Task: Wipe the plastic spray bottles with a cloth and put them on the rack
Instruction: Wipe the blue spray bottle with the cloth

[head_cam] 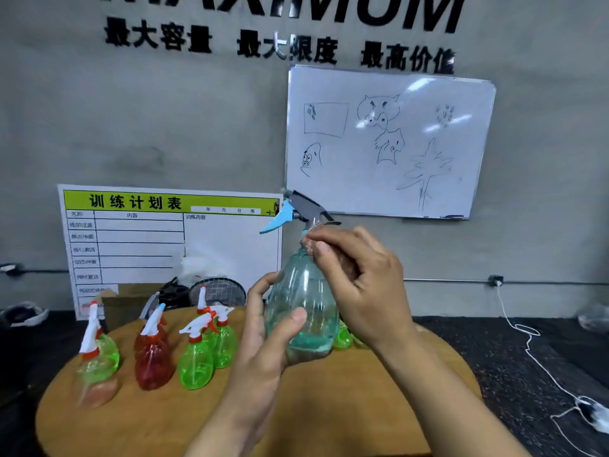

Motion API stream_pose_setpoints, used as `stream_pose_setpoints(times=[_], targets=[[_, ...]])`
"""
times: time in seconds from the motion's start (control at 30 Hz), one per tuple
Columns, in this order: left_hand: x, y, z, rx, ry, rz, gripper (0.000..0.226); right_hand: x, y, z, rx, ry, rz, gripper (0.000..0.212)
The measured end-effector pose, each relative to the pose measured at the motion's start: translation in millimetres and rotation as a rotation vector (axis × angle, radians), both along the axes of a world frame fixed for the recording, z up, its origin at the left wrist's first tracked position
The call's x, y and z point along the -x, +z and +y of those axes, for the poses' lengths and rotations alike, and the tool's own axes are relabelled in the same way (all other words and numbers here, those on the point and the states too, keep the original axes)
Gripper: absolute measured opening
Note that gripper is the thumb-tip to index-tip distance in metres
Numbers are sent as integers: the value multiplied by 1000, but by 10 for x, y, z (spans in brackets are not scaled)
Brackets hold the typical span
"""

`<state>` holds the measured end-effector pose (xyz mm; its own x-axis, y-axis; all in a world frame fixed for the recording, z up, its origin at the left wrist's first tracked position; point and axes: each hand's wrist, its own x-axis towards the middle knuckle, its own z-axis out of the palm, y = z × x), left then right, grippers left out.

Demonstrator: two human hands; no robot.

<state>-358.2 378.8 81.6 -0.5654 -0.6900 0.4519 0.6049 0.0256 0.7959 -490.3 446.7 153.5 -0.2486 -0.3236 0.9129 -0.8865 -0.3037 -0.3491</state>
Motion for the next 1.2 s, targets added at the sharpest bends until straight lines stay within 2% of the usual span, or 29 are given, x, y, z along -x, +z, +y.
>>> stream_pose_setpoints(times=[0.1,0.2,0.47,0.57,0.63,0.7,0.73,0.77,0.9,1.03,1.2], targets=[[-93,70,121,33,19,50,64,-111,-15,59,-30,2,54,19],[-183,121,210,-12,13,96,56,-255,-146,194,-32,27,168,20],[-353,-17,264,-40,47,128,49,-444,-463,476,-40,0,757,22],[-385,-121,268,-28,85,121,48,-461,-475,455,-38,4,700,23],[-400,-191,258,-14,117,103,45,-445,-464,388,-51,12,534,25],[-403,-304,242,22,125,68,54,-387,-432,279,-67,4,330,25],[-391,-369,233,25,125,48,46,-348,-436,222,-80,-12,253,26],[-378,-441,233,24,121,32,38,-312,-465,174,-100,-28,208,26],[-382,-826,83,-30,145,-35,41,-355,-882,-7,-153,-9,134,23],[-424,-1257,41,-153,153,-89,37,-487,-1470,1,-266,54,192,24],[-526,-1763,48,-280,160,-158,48,-586,-2246,140,-356,144,543,24]])
